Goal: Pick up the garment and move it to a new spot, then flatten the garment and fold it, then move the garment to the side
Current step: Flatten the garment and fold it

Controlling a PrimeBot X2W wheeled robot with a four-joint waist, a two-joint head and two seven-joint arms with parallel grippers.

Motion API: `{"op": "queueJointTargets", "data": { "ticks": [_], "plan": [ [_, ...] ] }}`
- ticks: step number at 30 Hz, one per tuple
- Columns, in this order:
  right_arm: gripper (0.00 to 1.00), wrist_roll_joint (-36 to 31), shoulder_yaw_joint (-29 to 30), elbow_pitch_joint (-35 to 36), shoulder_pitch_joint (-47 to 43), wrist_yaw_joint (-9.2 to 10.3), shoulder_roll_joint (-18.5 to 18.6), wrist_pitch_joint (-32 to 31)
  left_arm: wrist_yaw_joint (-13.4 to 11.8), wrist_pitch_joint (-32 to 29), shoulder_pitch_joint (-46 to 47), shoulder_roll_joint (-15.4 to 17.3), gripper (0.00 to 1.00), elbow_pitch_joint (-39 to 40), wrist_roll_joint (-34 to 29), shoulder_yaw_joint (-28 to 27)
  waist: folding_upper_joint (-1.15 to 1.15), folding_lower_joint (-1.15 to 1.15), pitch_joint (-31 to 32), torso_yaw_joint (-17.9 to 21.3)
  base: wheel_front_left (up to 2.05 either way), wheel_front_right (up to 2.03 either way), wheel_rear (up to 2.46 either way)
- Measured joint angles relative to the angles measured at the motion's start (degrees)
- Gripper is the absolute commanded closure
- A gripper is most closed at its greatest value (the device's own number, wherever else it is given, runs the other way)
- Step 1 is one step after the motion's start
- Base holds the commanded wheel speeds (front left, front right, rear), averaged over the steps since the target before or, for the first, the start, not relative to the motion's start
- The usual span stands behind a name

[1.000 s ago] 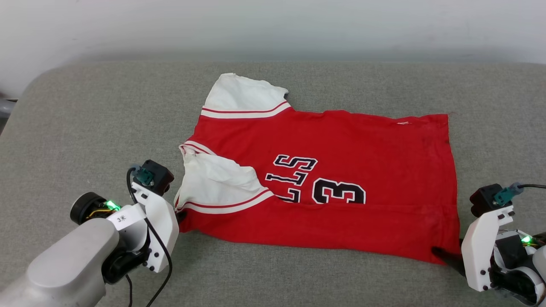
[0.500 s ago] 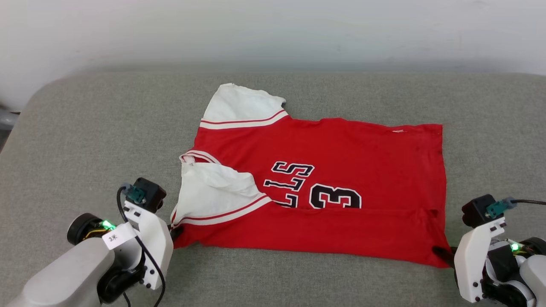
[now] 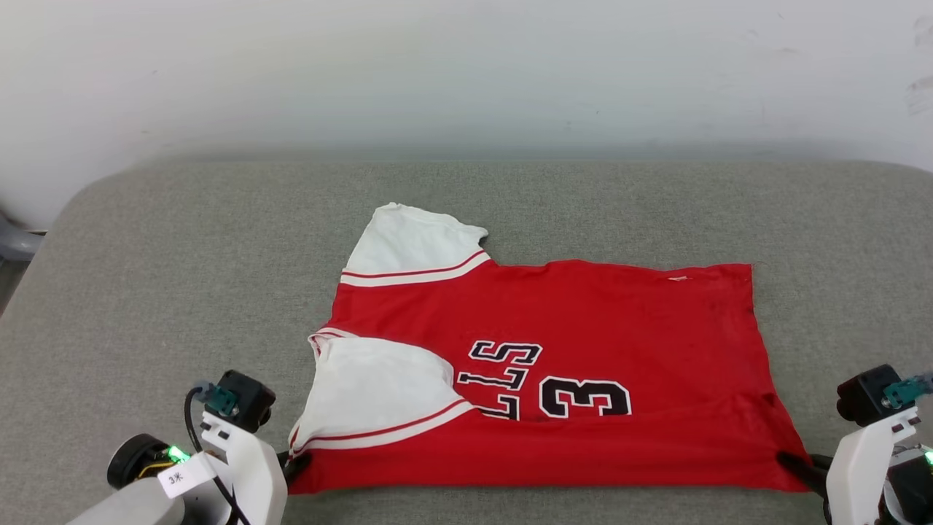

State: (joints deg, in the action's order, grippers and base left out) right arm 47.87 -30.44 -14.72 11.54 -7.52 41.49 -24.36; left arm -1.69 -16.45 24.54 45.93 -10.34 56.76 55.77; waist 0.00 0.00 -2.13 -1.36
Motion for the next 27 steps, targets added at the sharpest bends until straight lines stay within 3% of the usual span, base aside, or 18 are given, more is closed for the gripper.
{"op": "queueJointTargets", "data": {
  "ticks": [5, 15, 16, 17, 18, 27],
  "plan": [
    [1.00, 0.00, 2.50, 1.18, -2.77, -0.02, 0.02, -1.42, -1.04, 0.09, -2.08, 0.38, 1.00, 0.80, 0.91, 0.24, 0.00, 0.00, -0.67, 0.30, 0.00, 0.00, 0.00],
    [1.00, -1.04, 4.08, -3.91, -4.49, -0.02, -4.97, -1.41, -0.38, 0.88, -3.12, -1.25, 1.00, -4.12, 1.89, 0.94, 0.00, 0.00, -2.25, 0.57, 0.00, 0.00, 0.00],
    [0.67, -1.05, 4.23, -4.26, -4.49, -0.02, -5.27, -0.70, -0.37, 1.32, -3.15, -1.37, 0.77, -4.53, 1.89, 0.88, 0.00, 0.00, -2.12, 0.57, 0.00, 0.00, 0.00],
    [0.09, -1.07, 4.35, -4.56, -4.50, -0.02, -5.60, -0.13, -0.41, 1.87, -3.16, -1.44, 0.03, -4.82, 1.86, 0.79, 0.00, 0.00, -1.91, 0.56, 0.00, 0.00, 0.00],
    [0.00, -1.30, 4.52, -4.68, -4.52, -0.02, -5.88, 0.68, -0.49, 2.52, -3.16, -1.40, 0.00, -5.01, 1.42, 0.71, 0.00, 0.00, -1.64, 0.56, 0.00, 0.00, 0.00],
    [0.00, -6.66, 11.55, -1.91, -5.36, 0.01, -7.64, 13.79, -2.11, 7.33, -1.29, 0.53, 0.00, -3.54, -0.58, -2.40, 0.00, 0.00, 1.37, 1.12, 0.00, 0.00, 0.00]
  ]
}}
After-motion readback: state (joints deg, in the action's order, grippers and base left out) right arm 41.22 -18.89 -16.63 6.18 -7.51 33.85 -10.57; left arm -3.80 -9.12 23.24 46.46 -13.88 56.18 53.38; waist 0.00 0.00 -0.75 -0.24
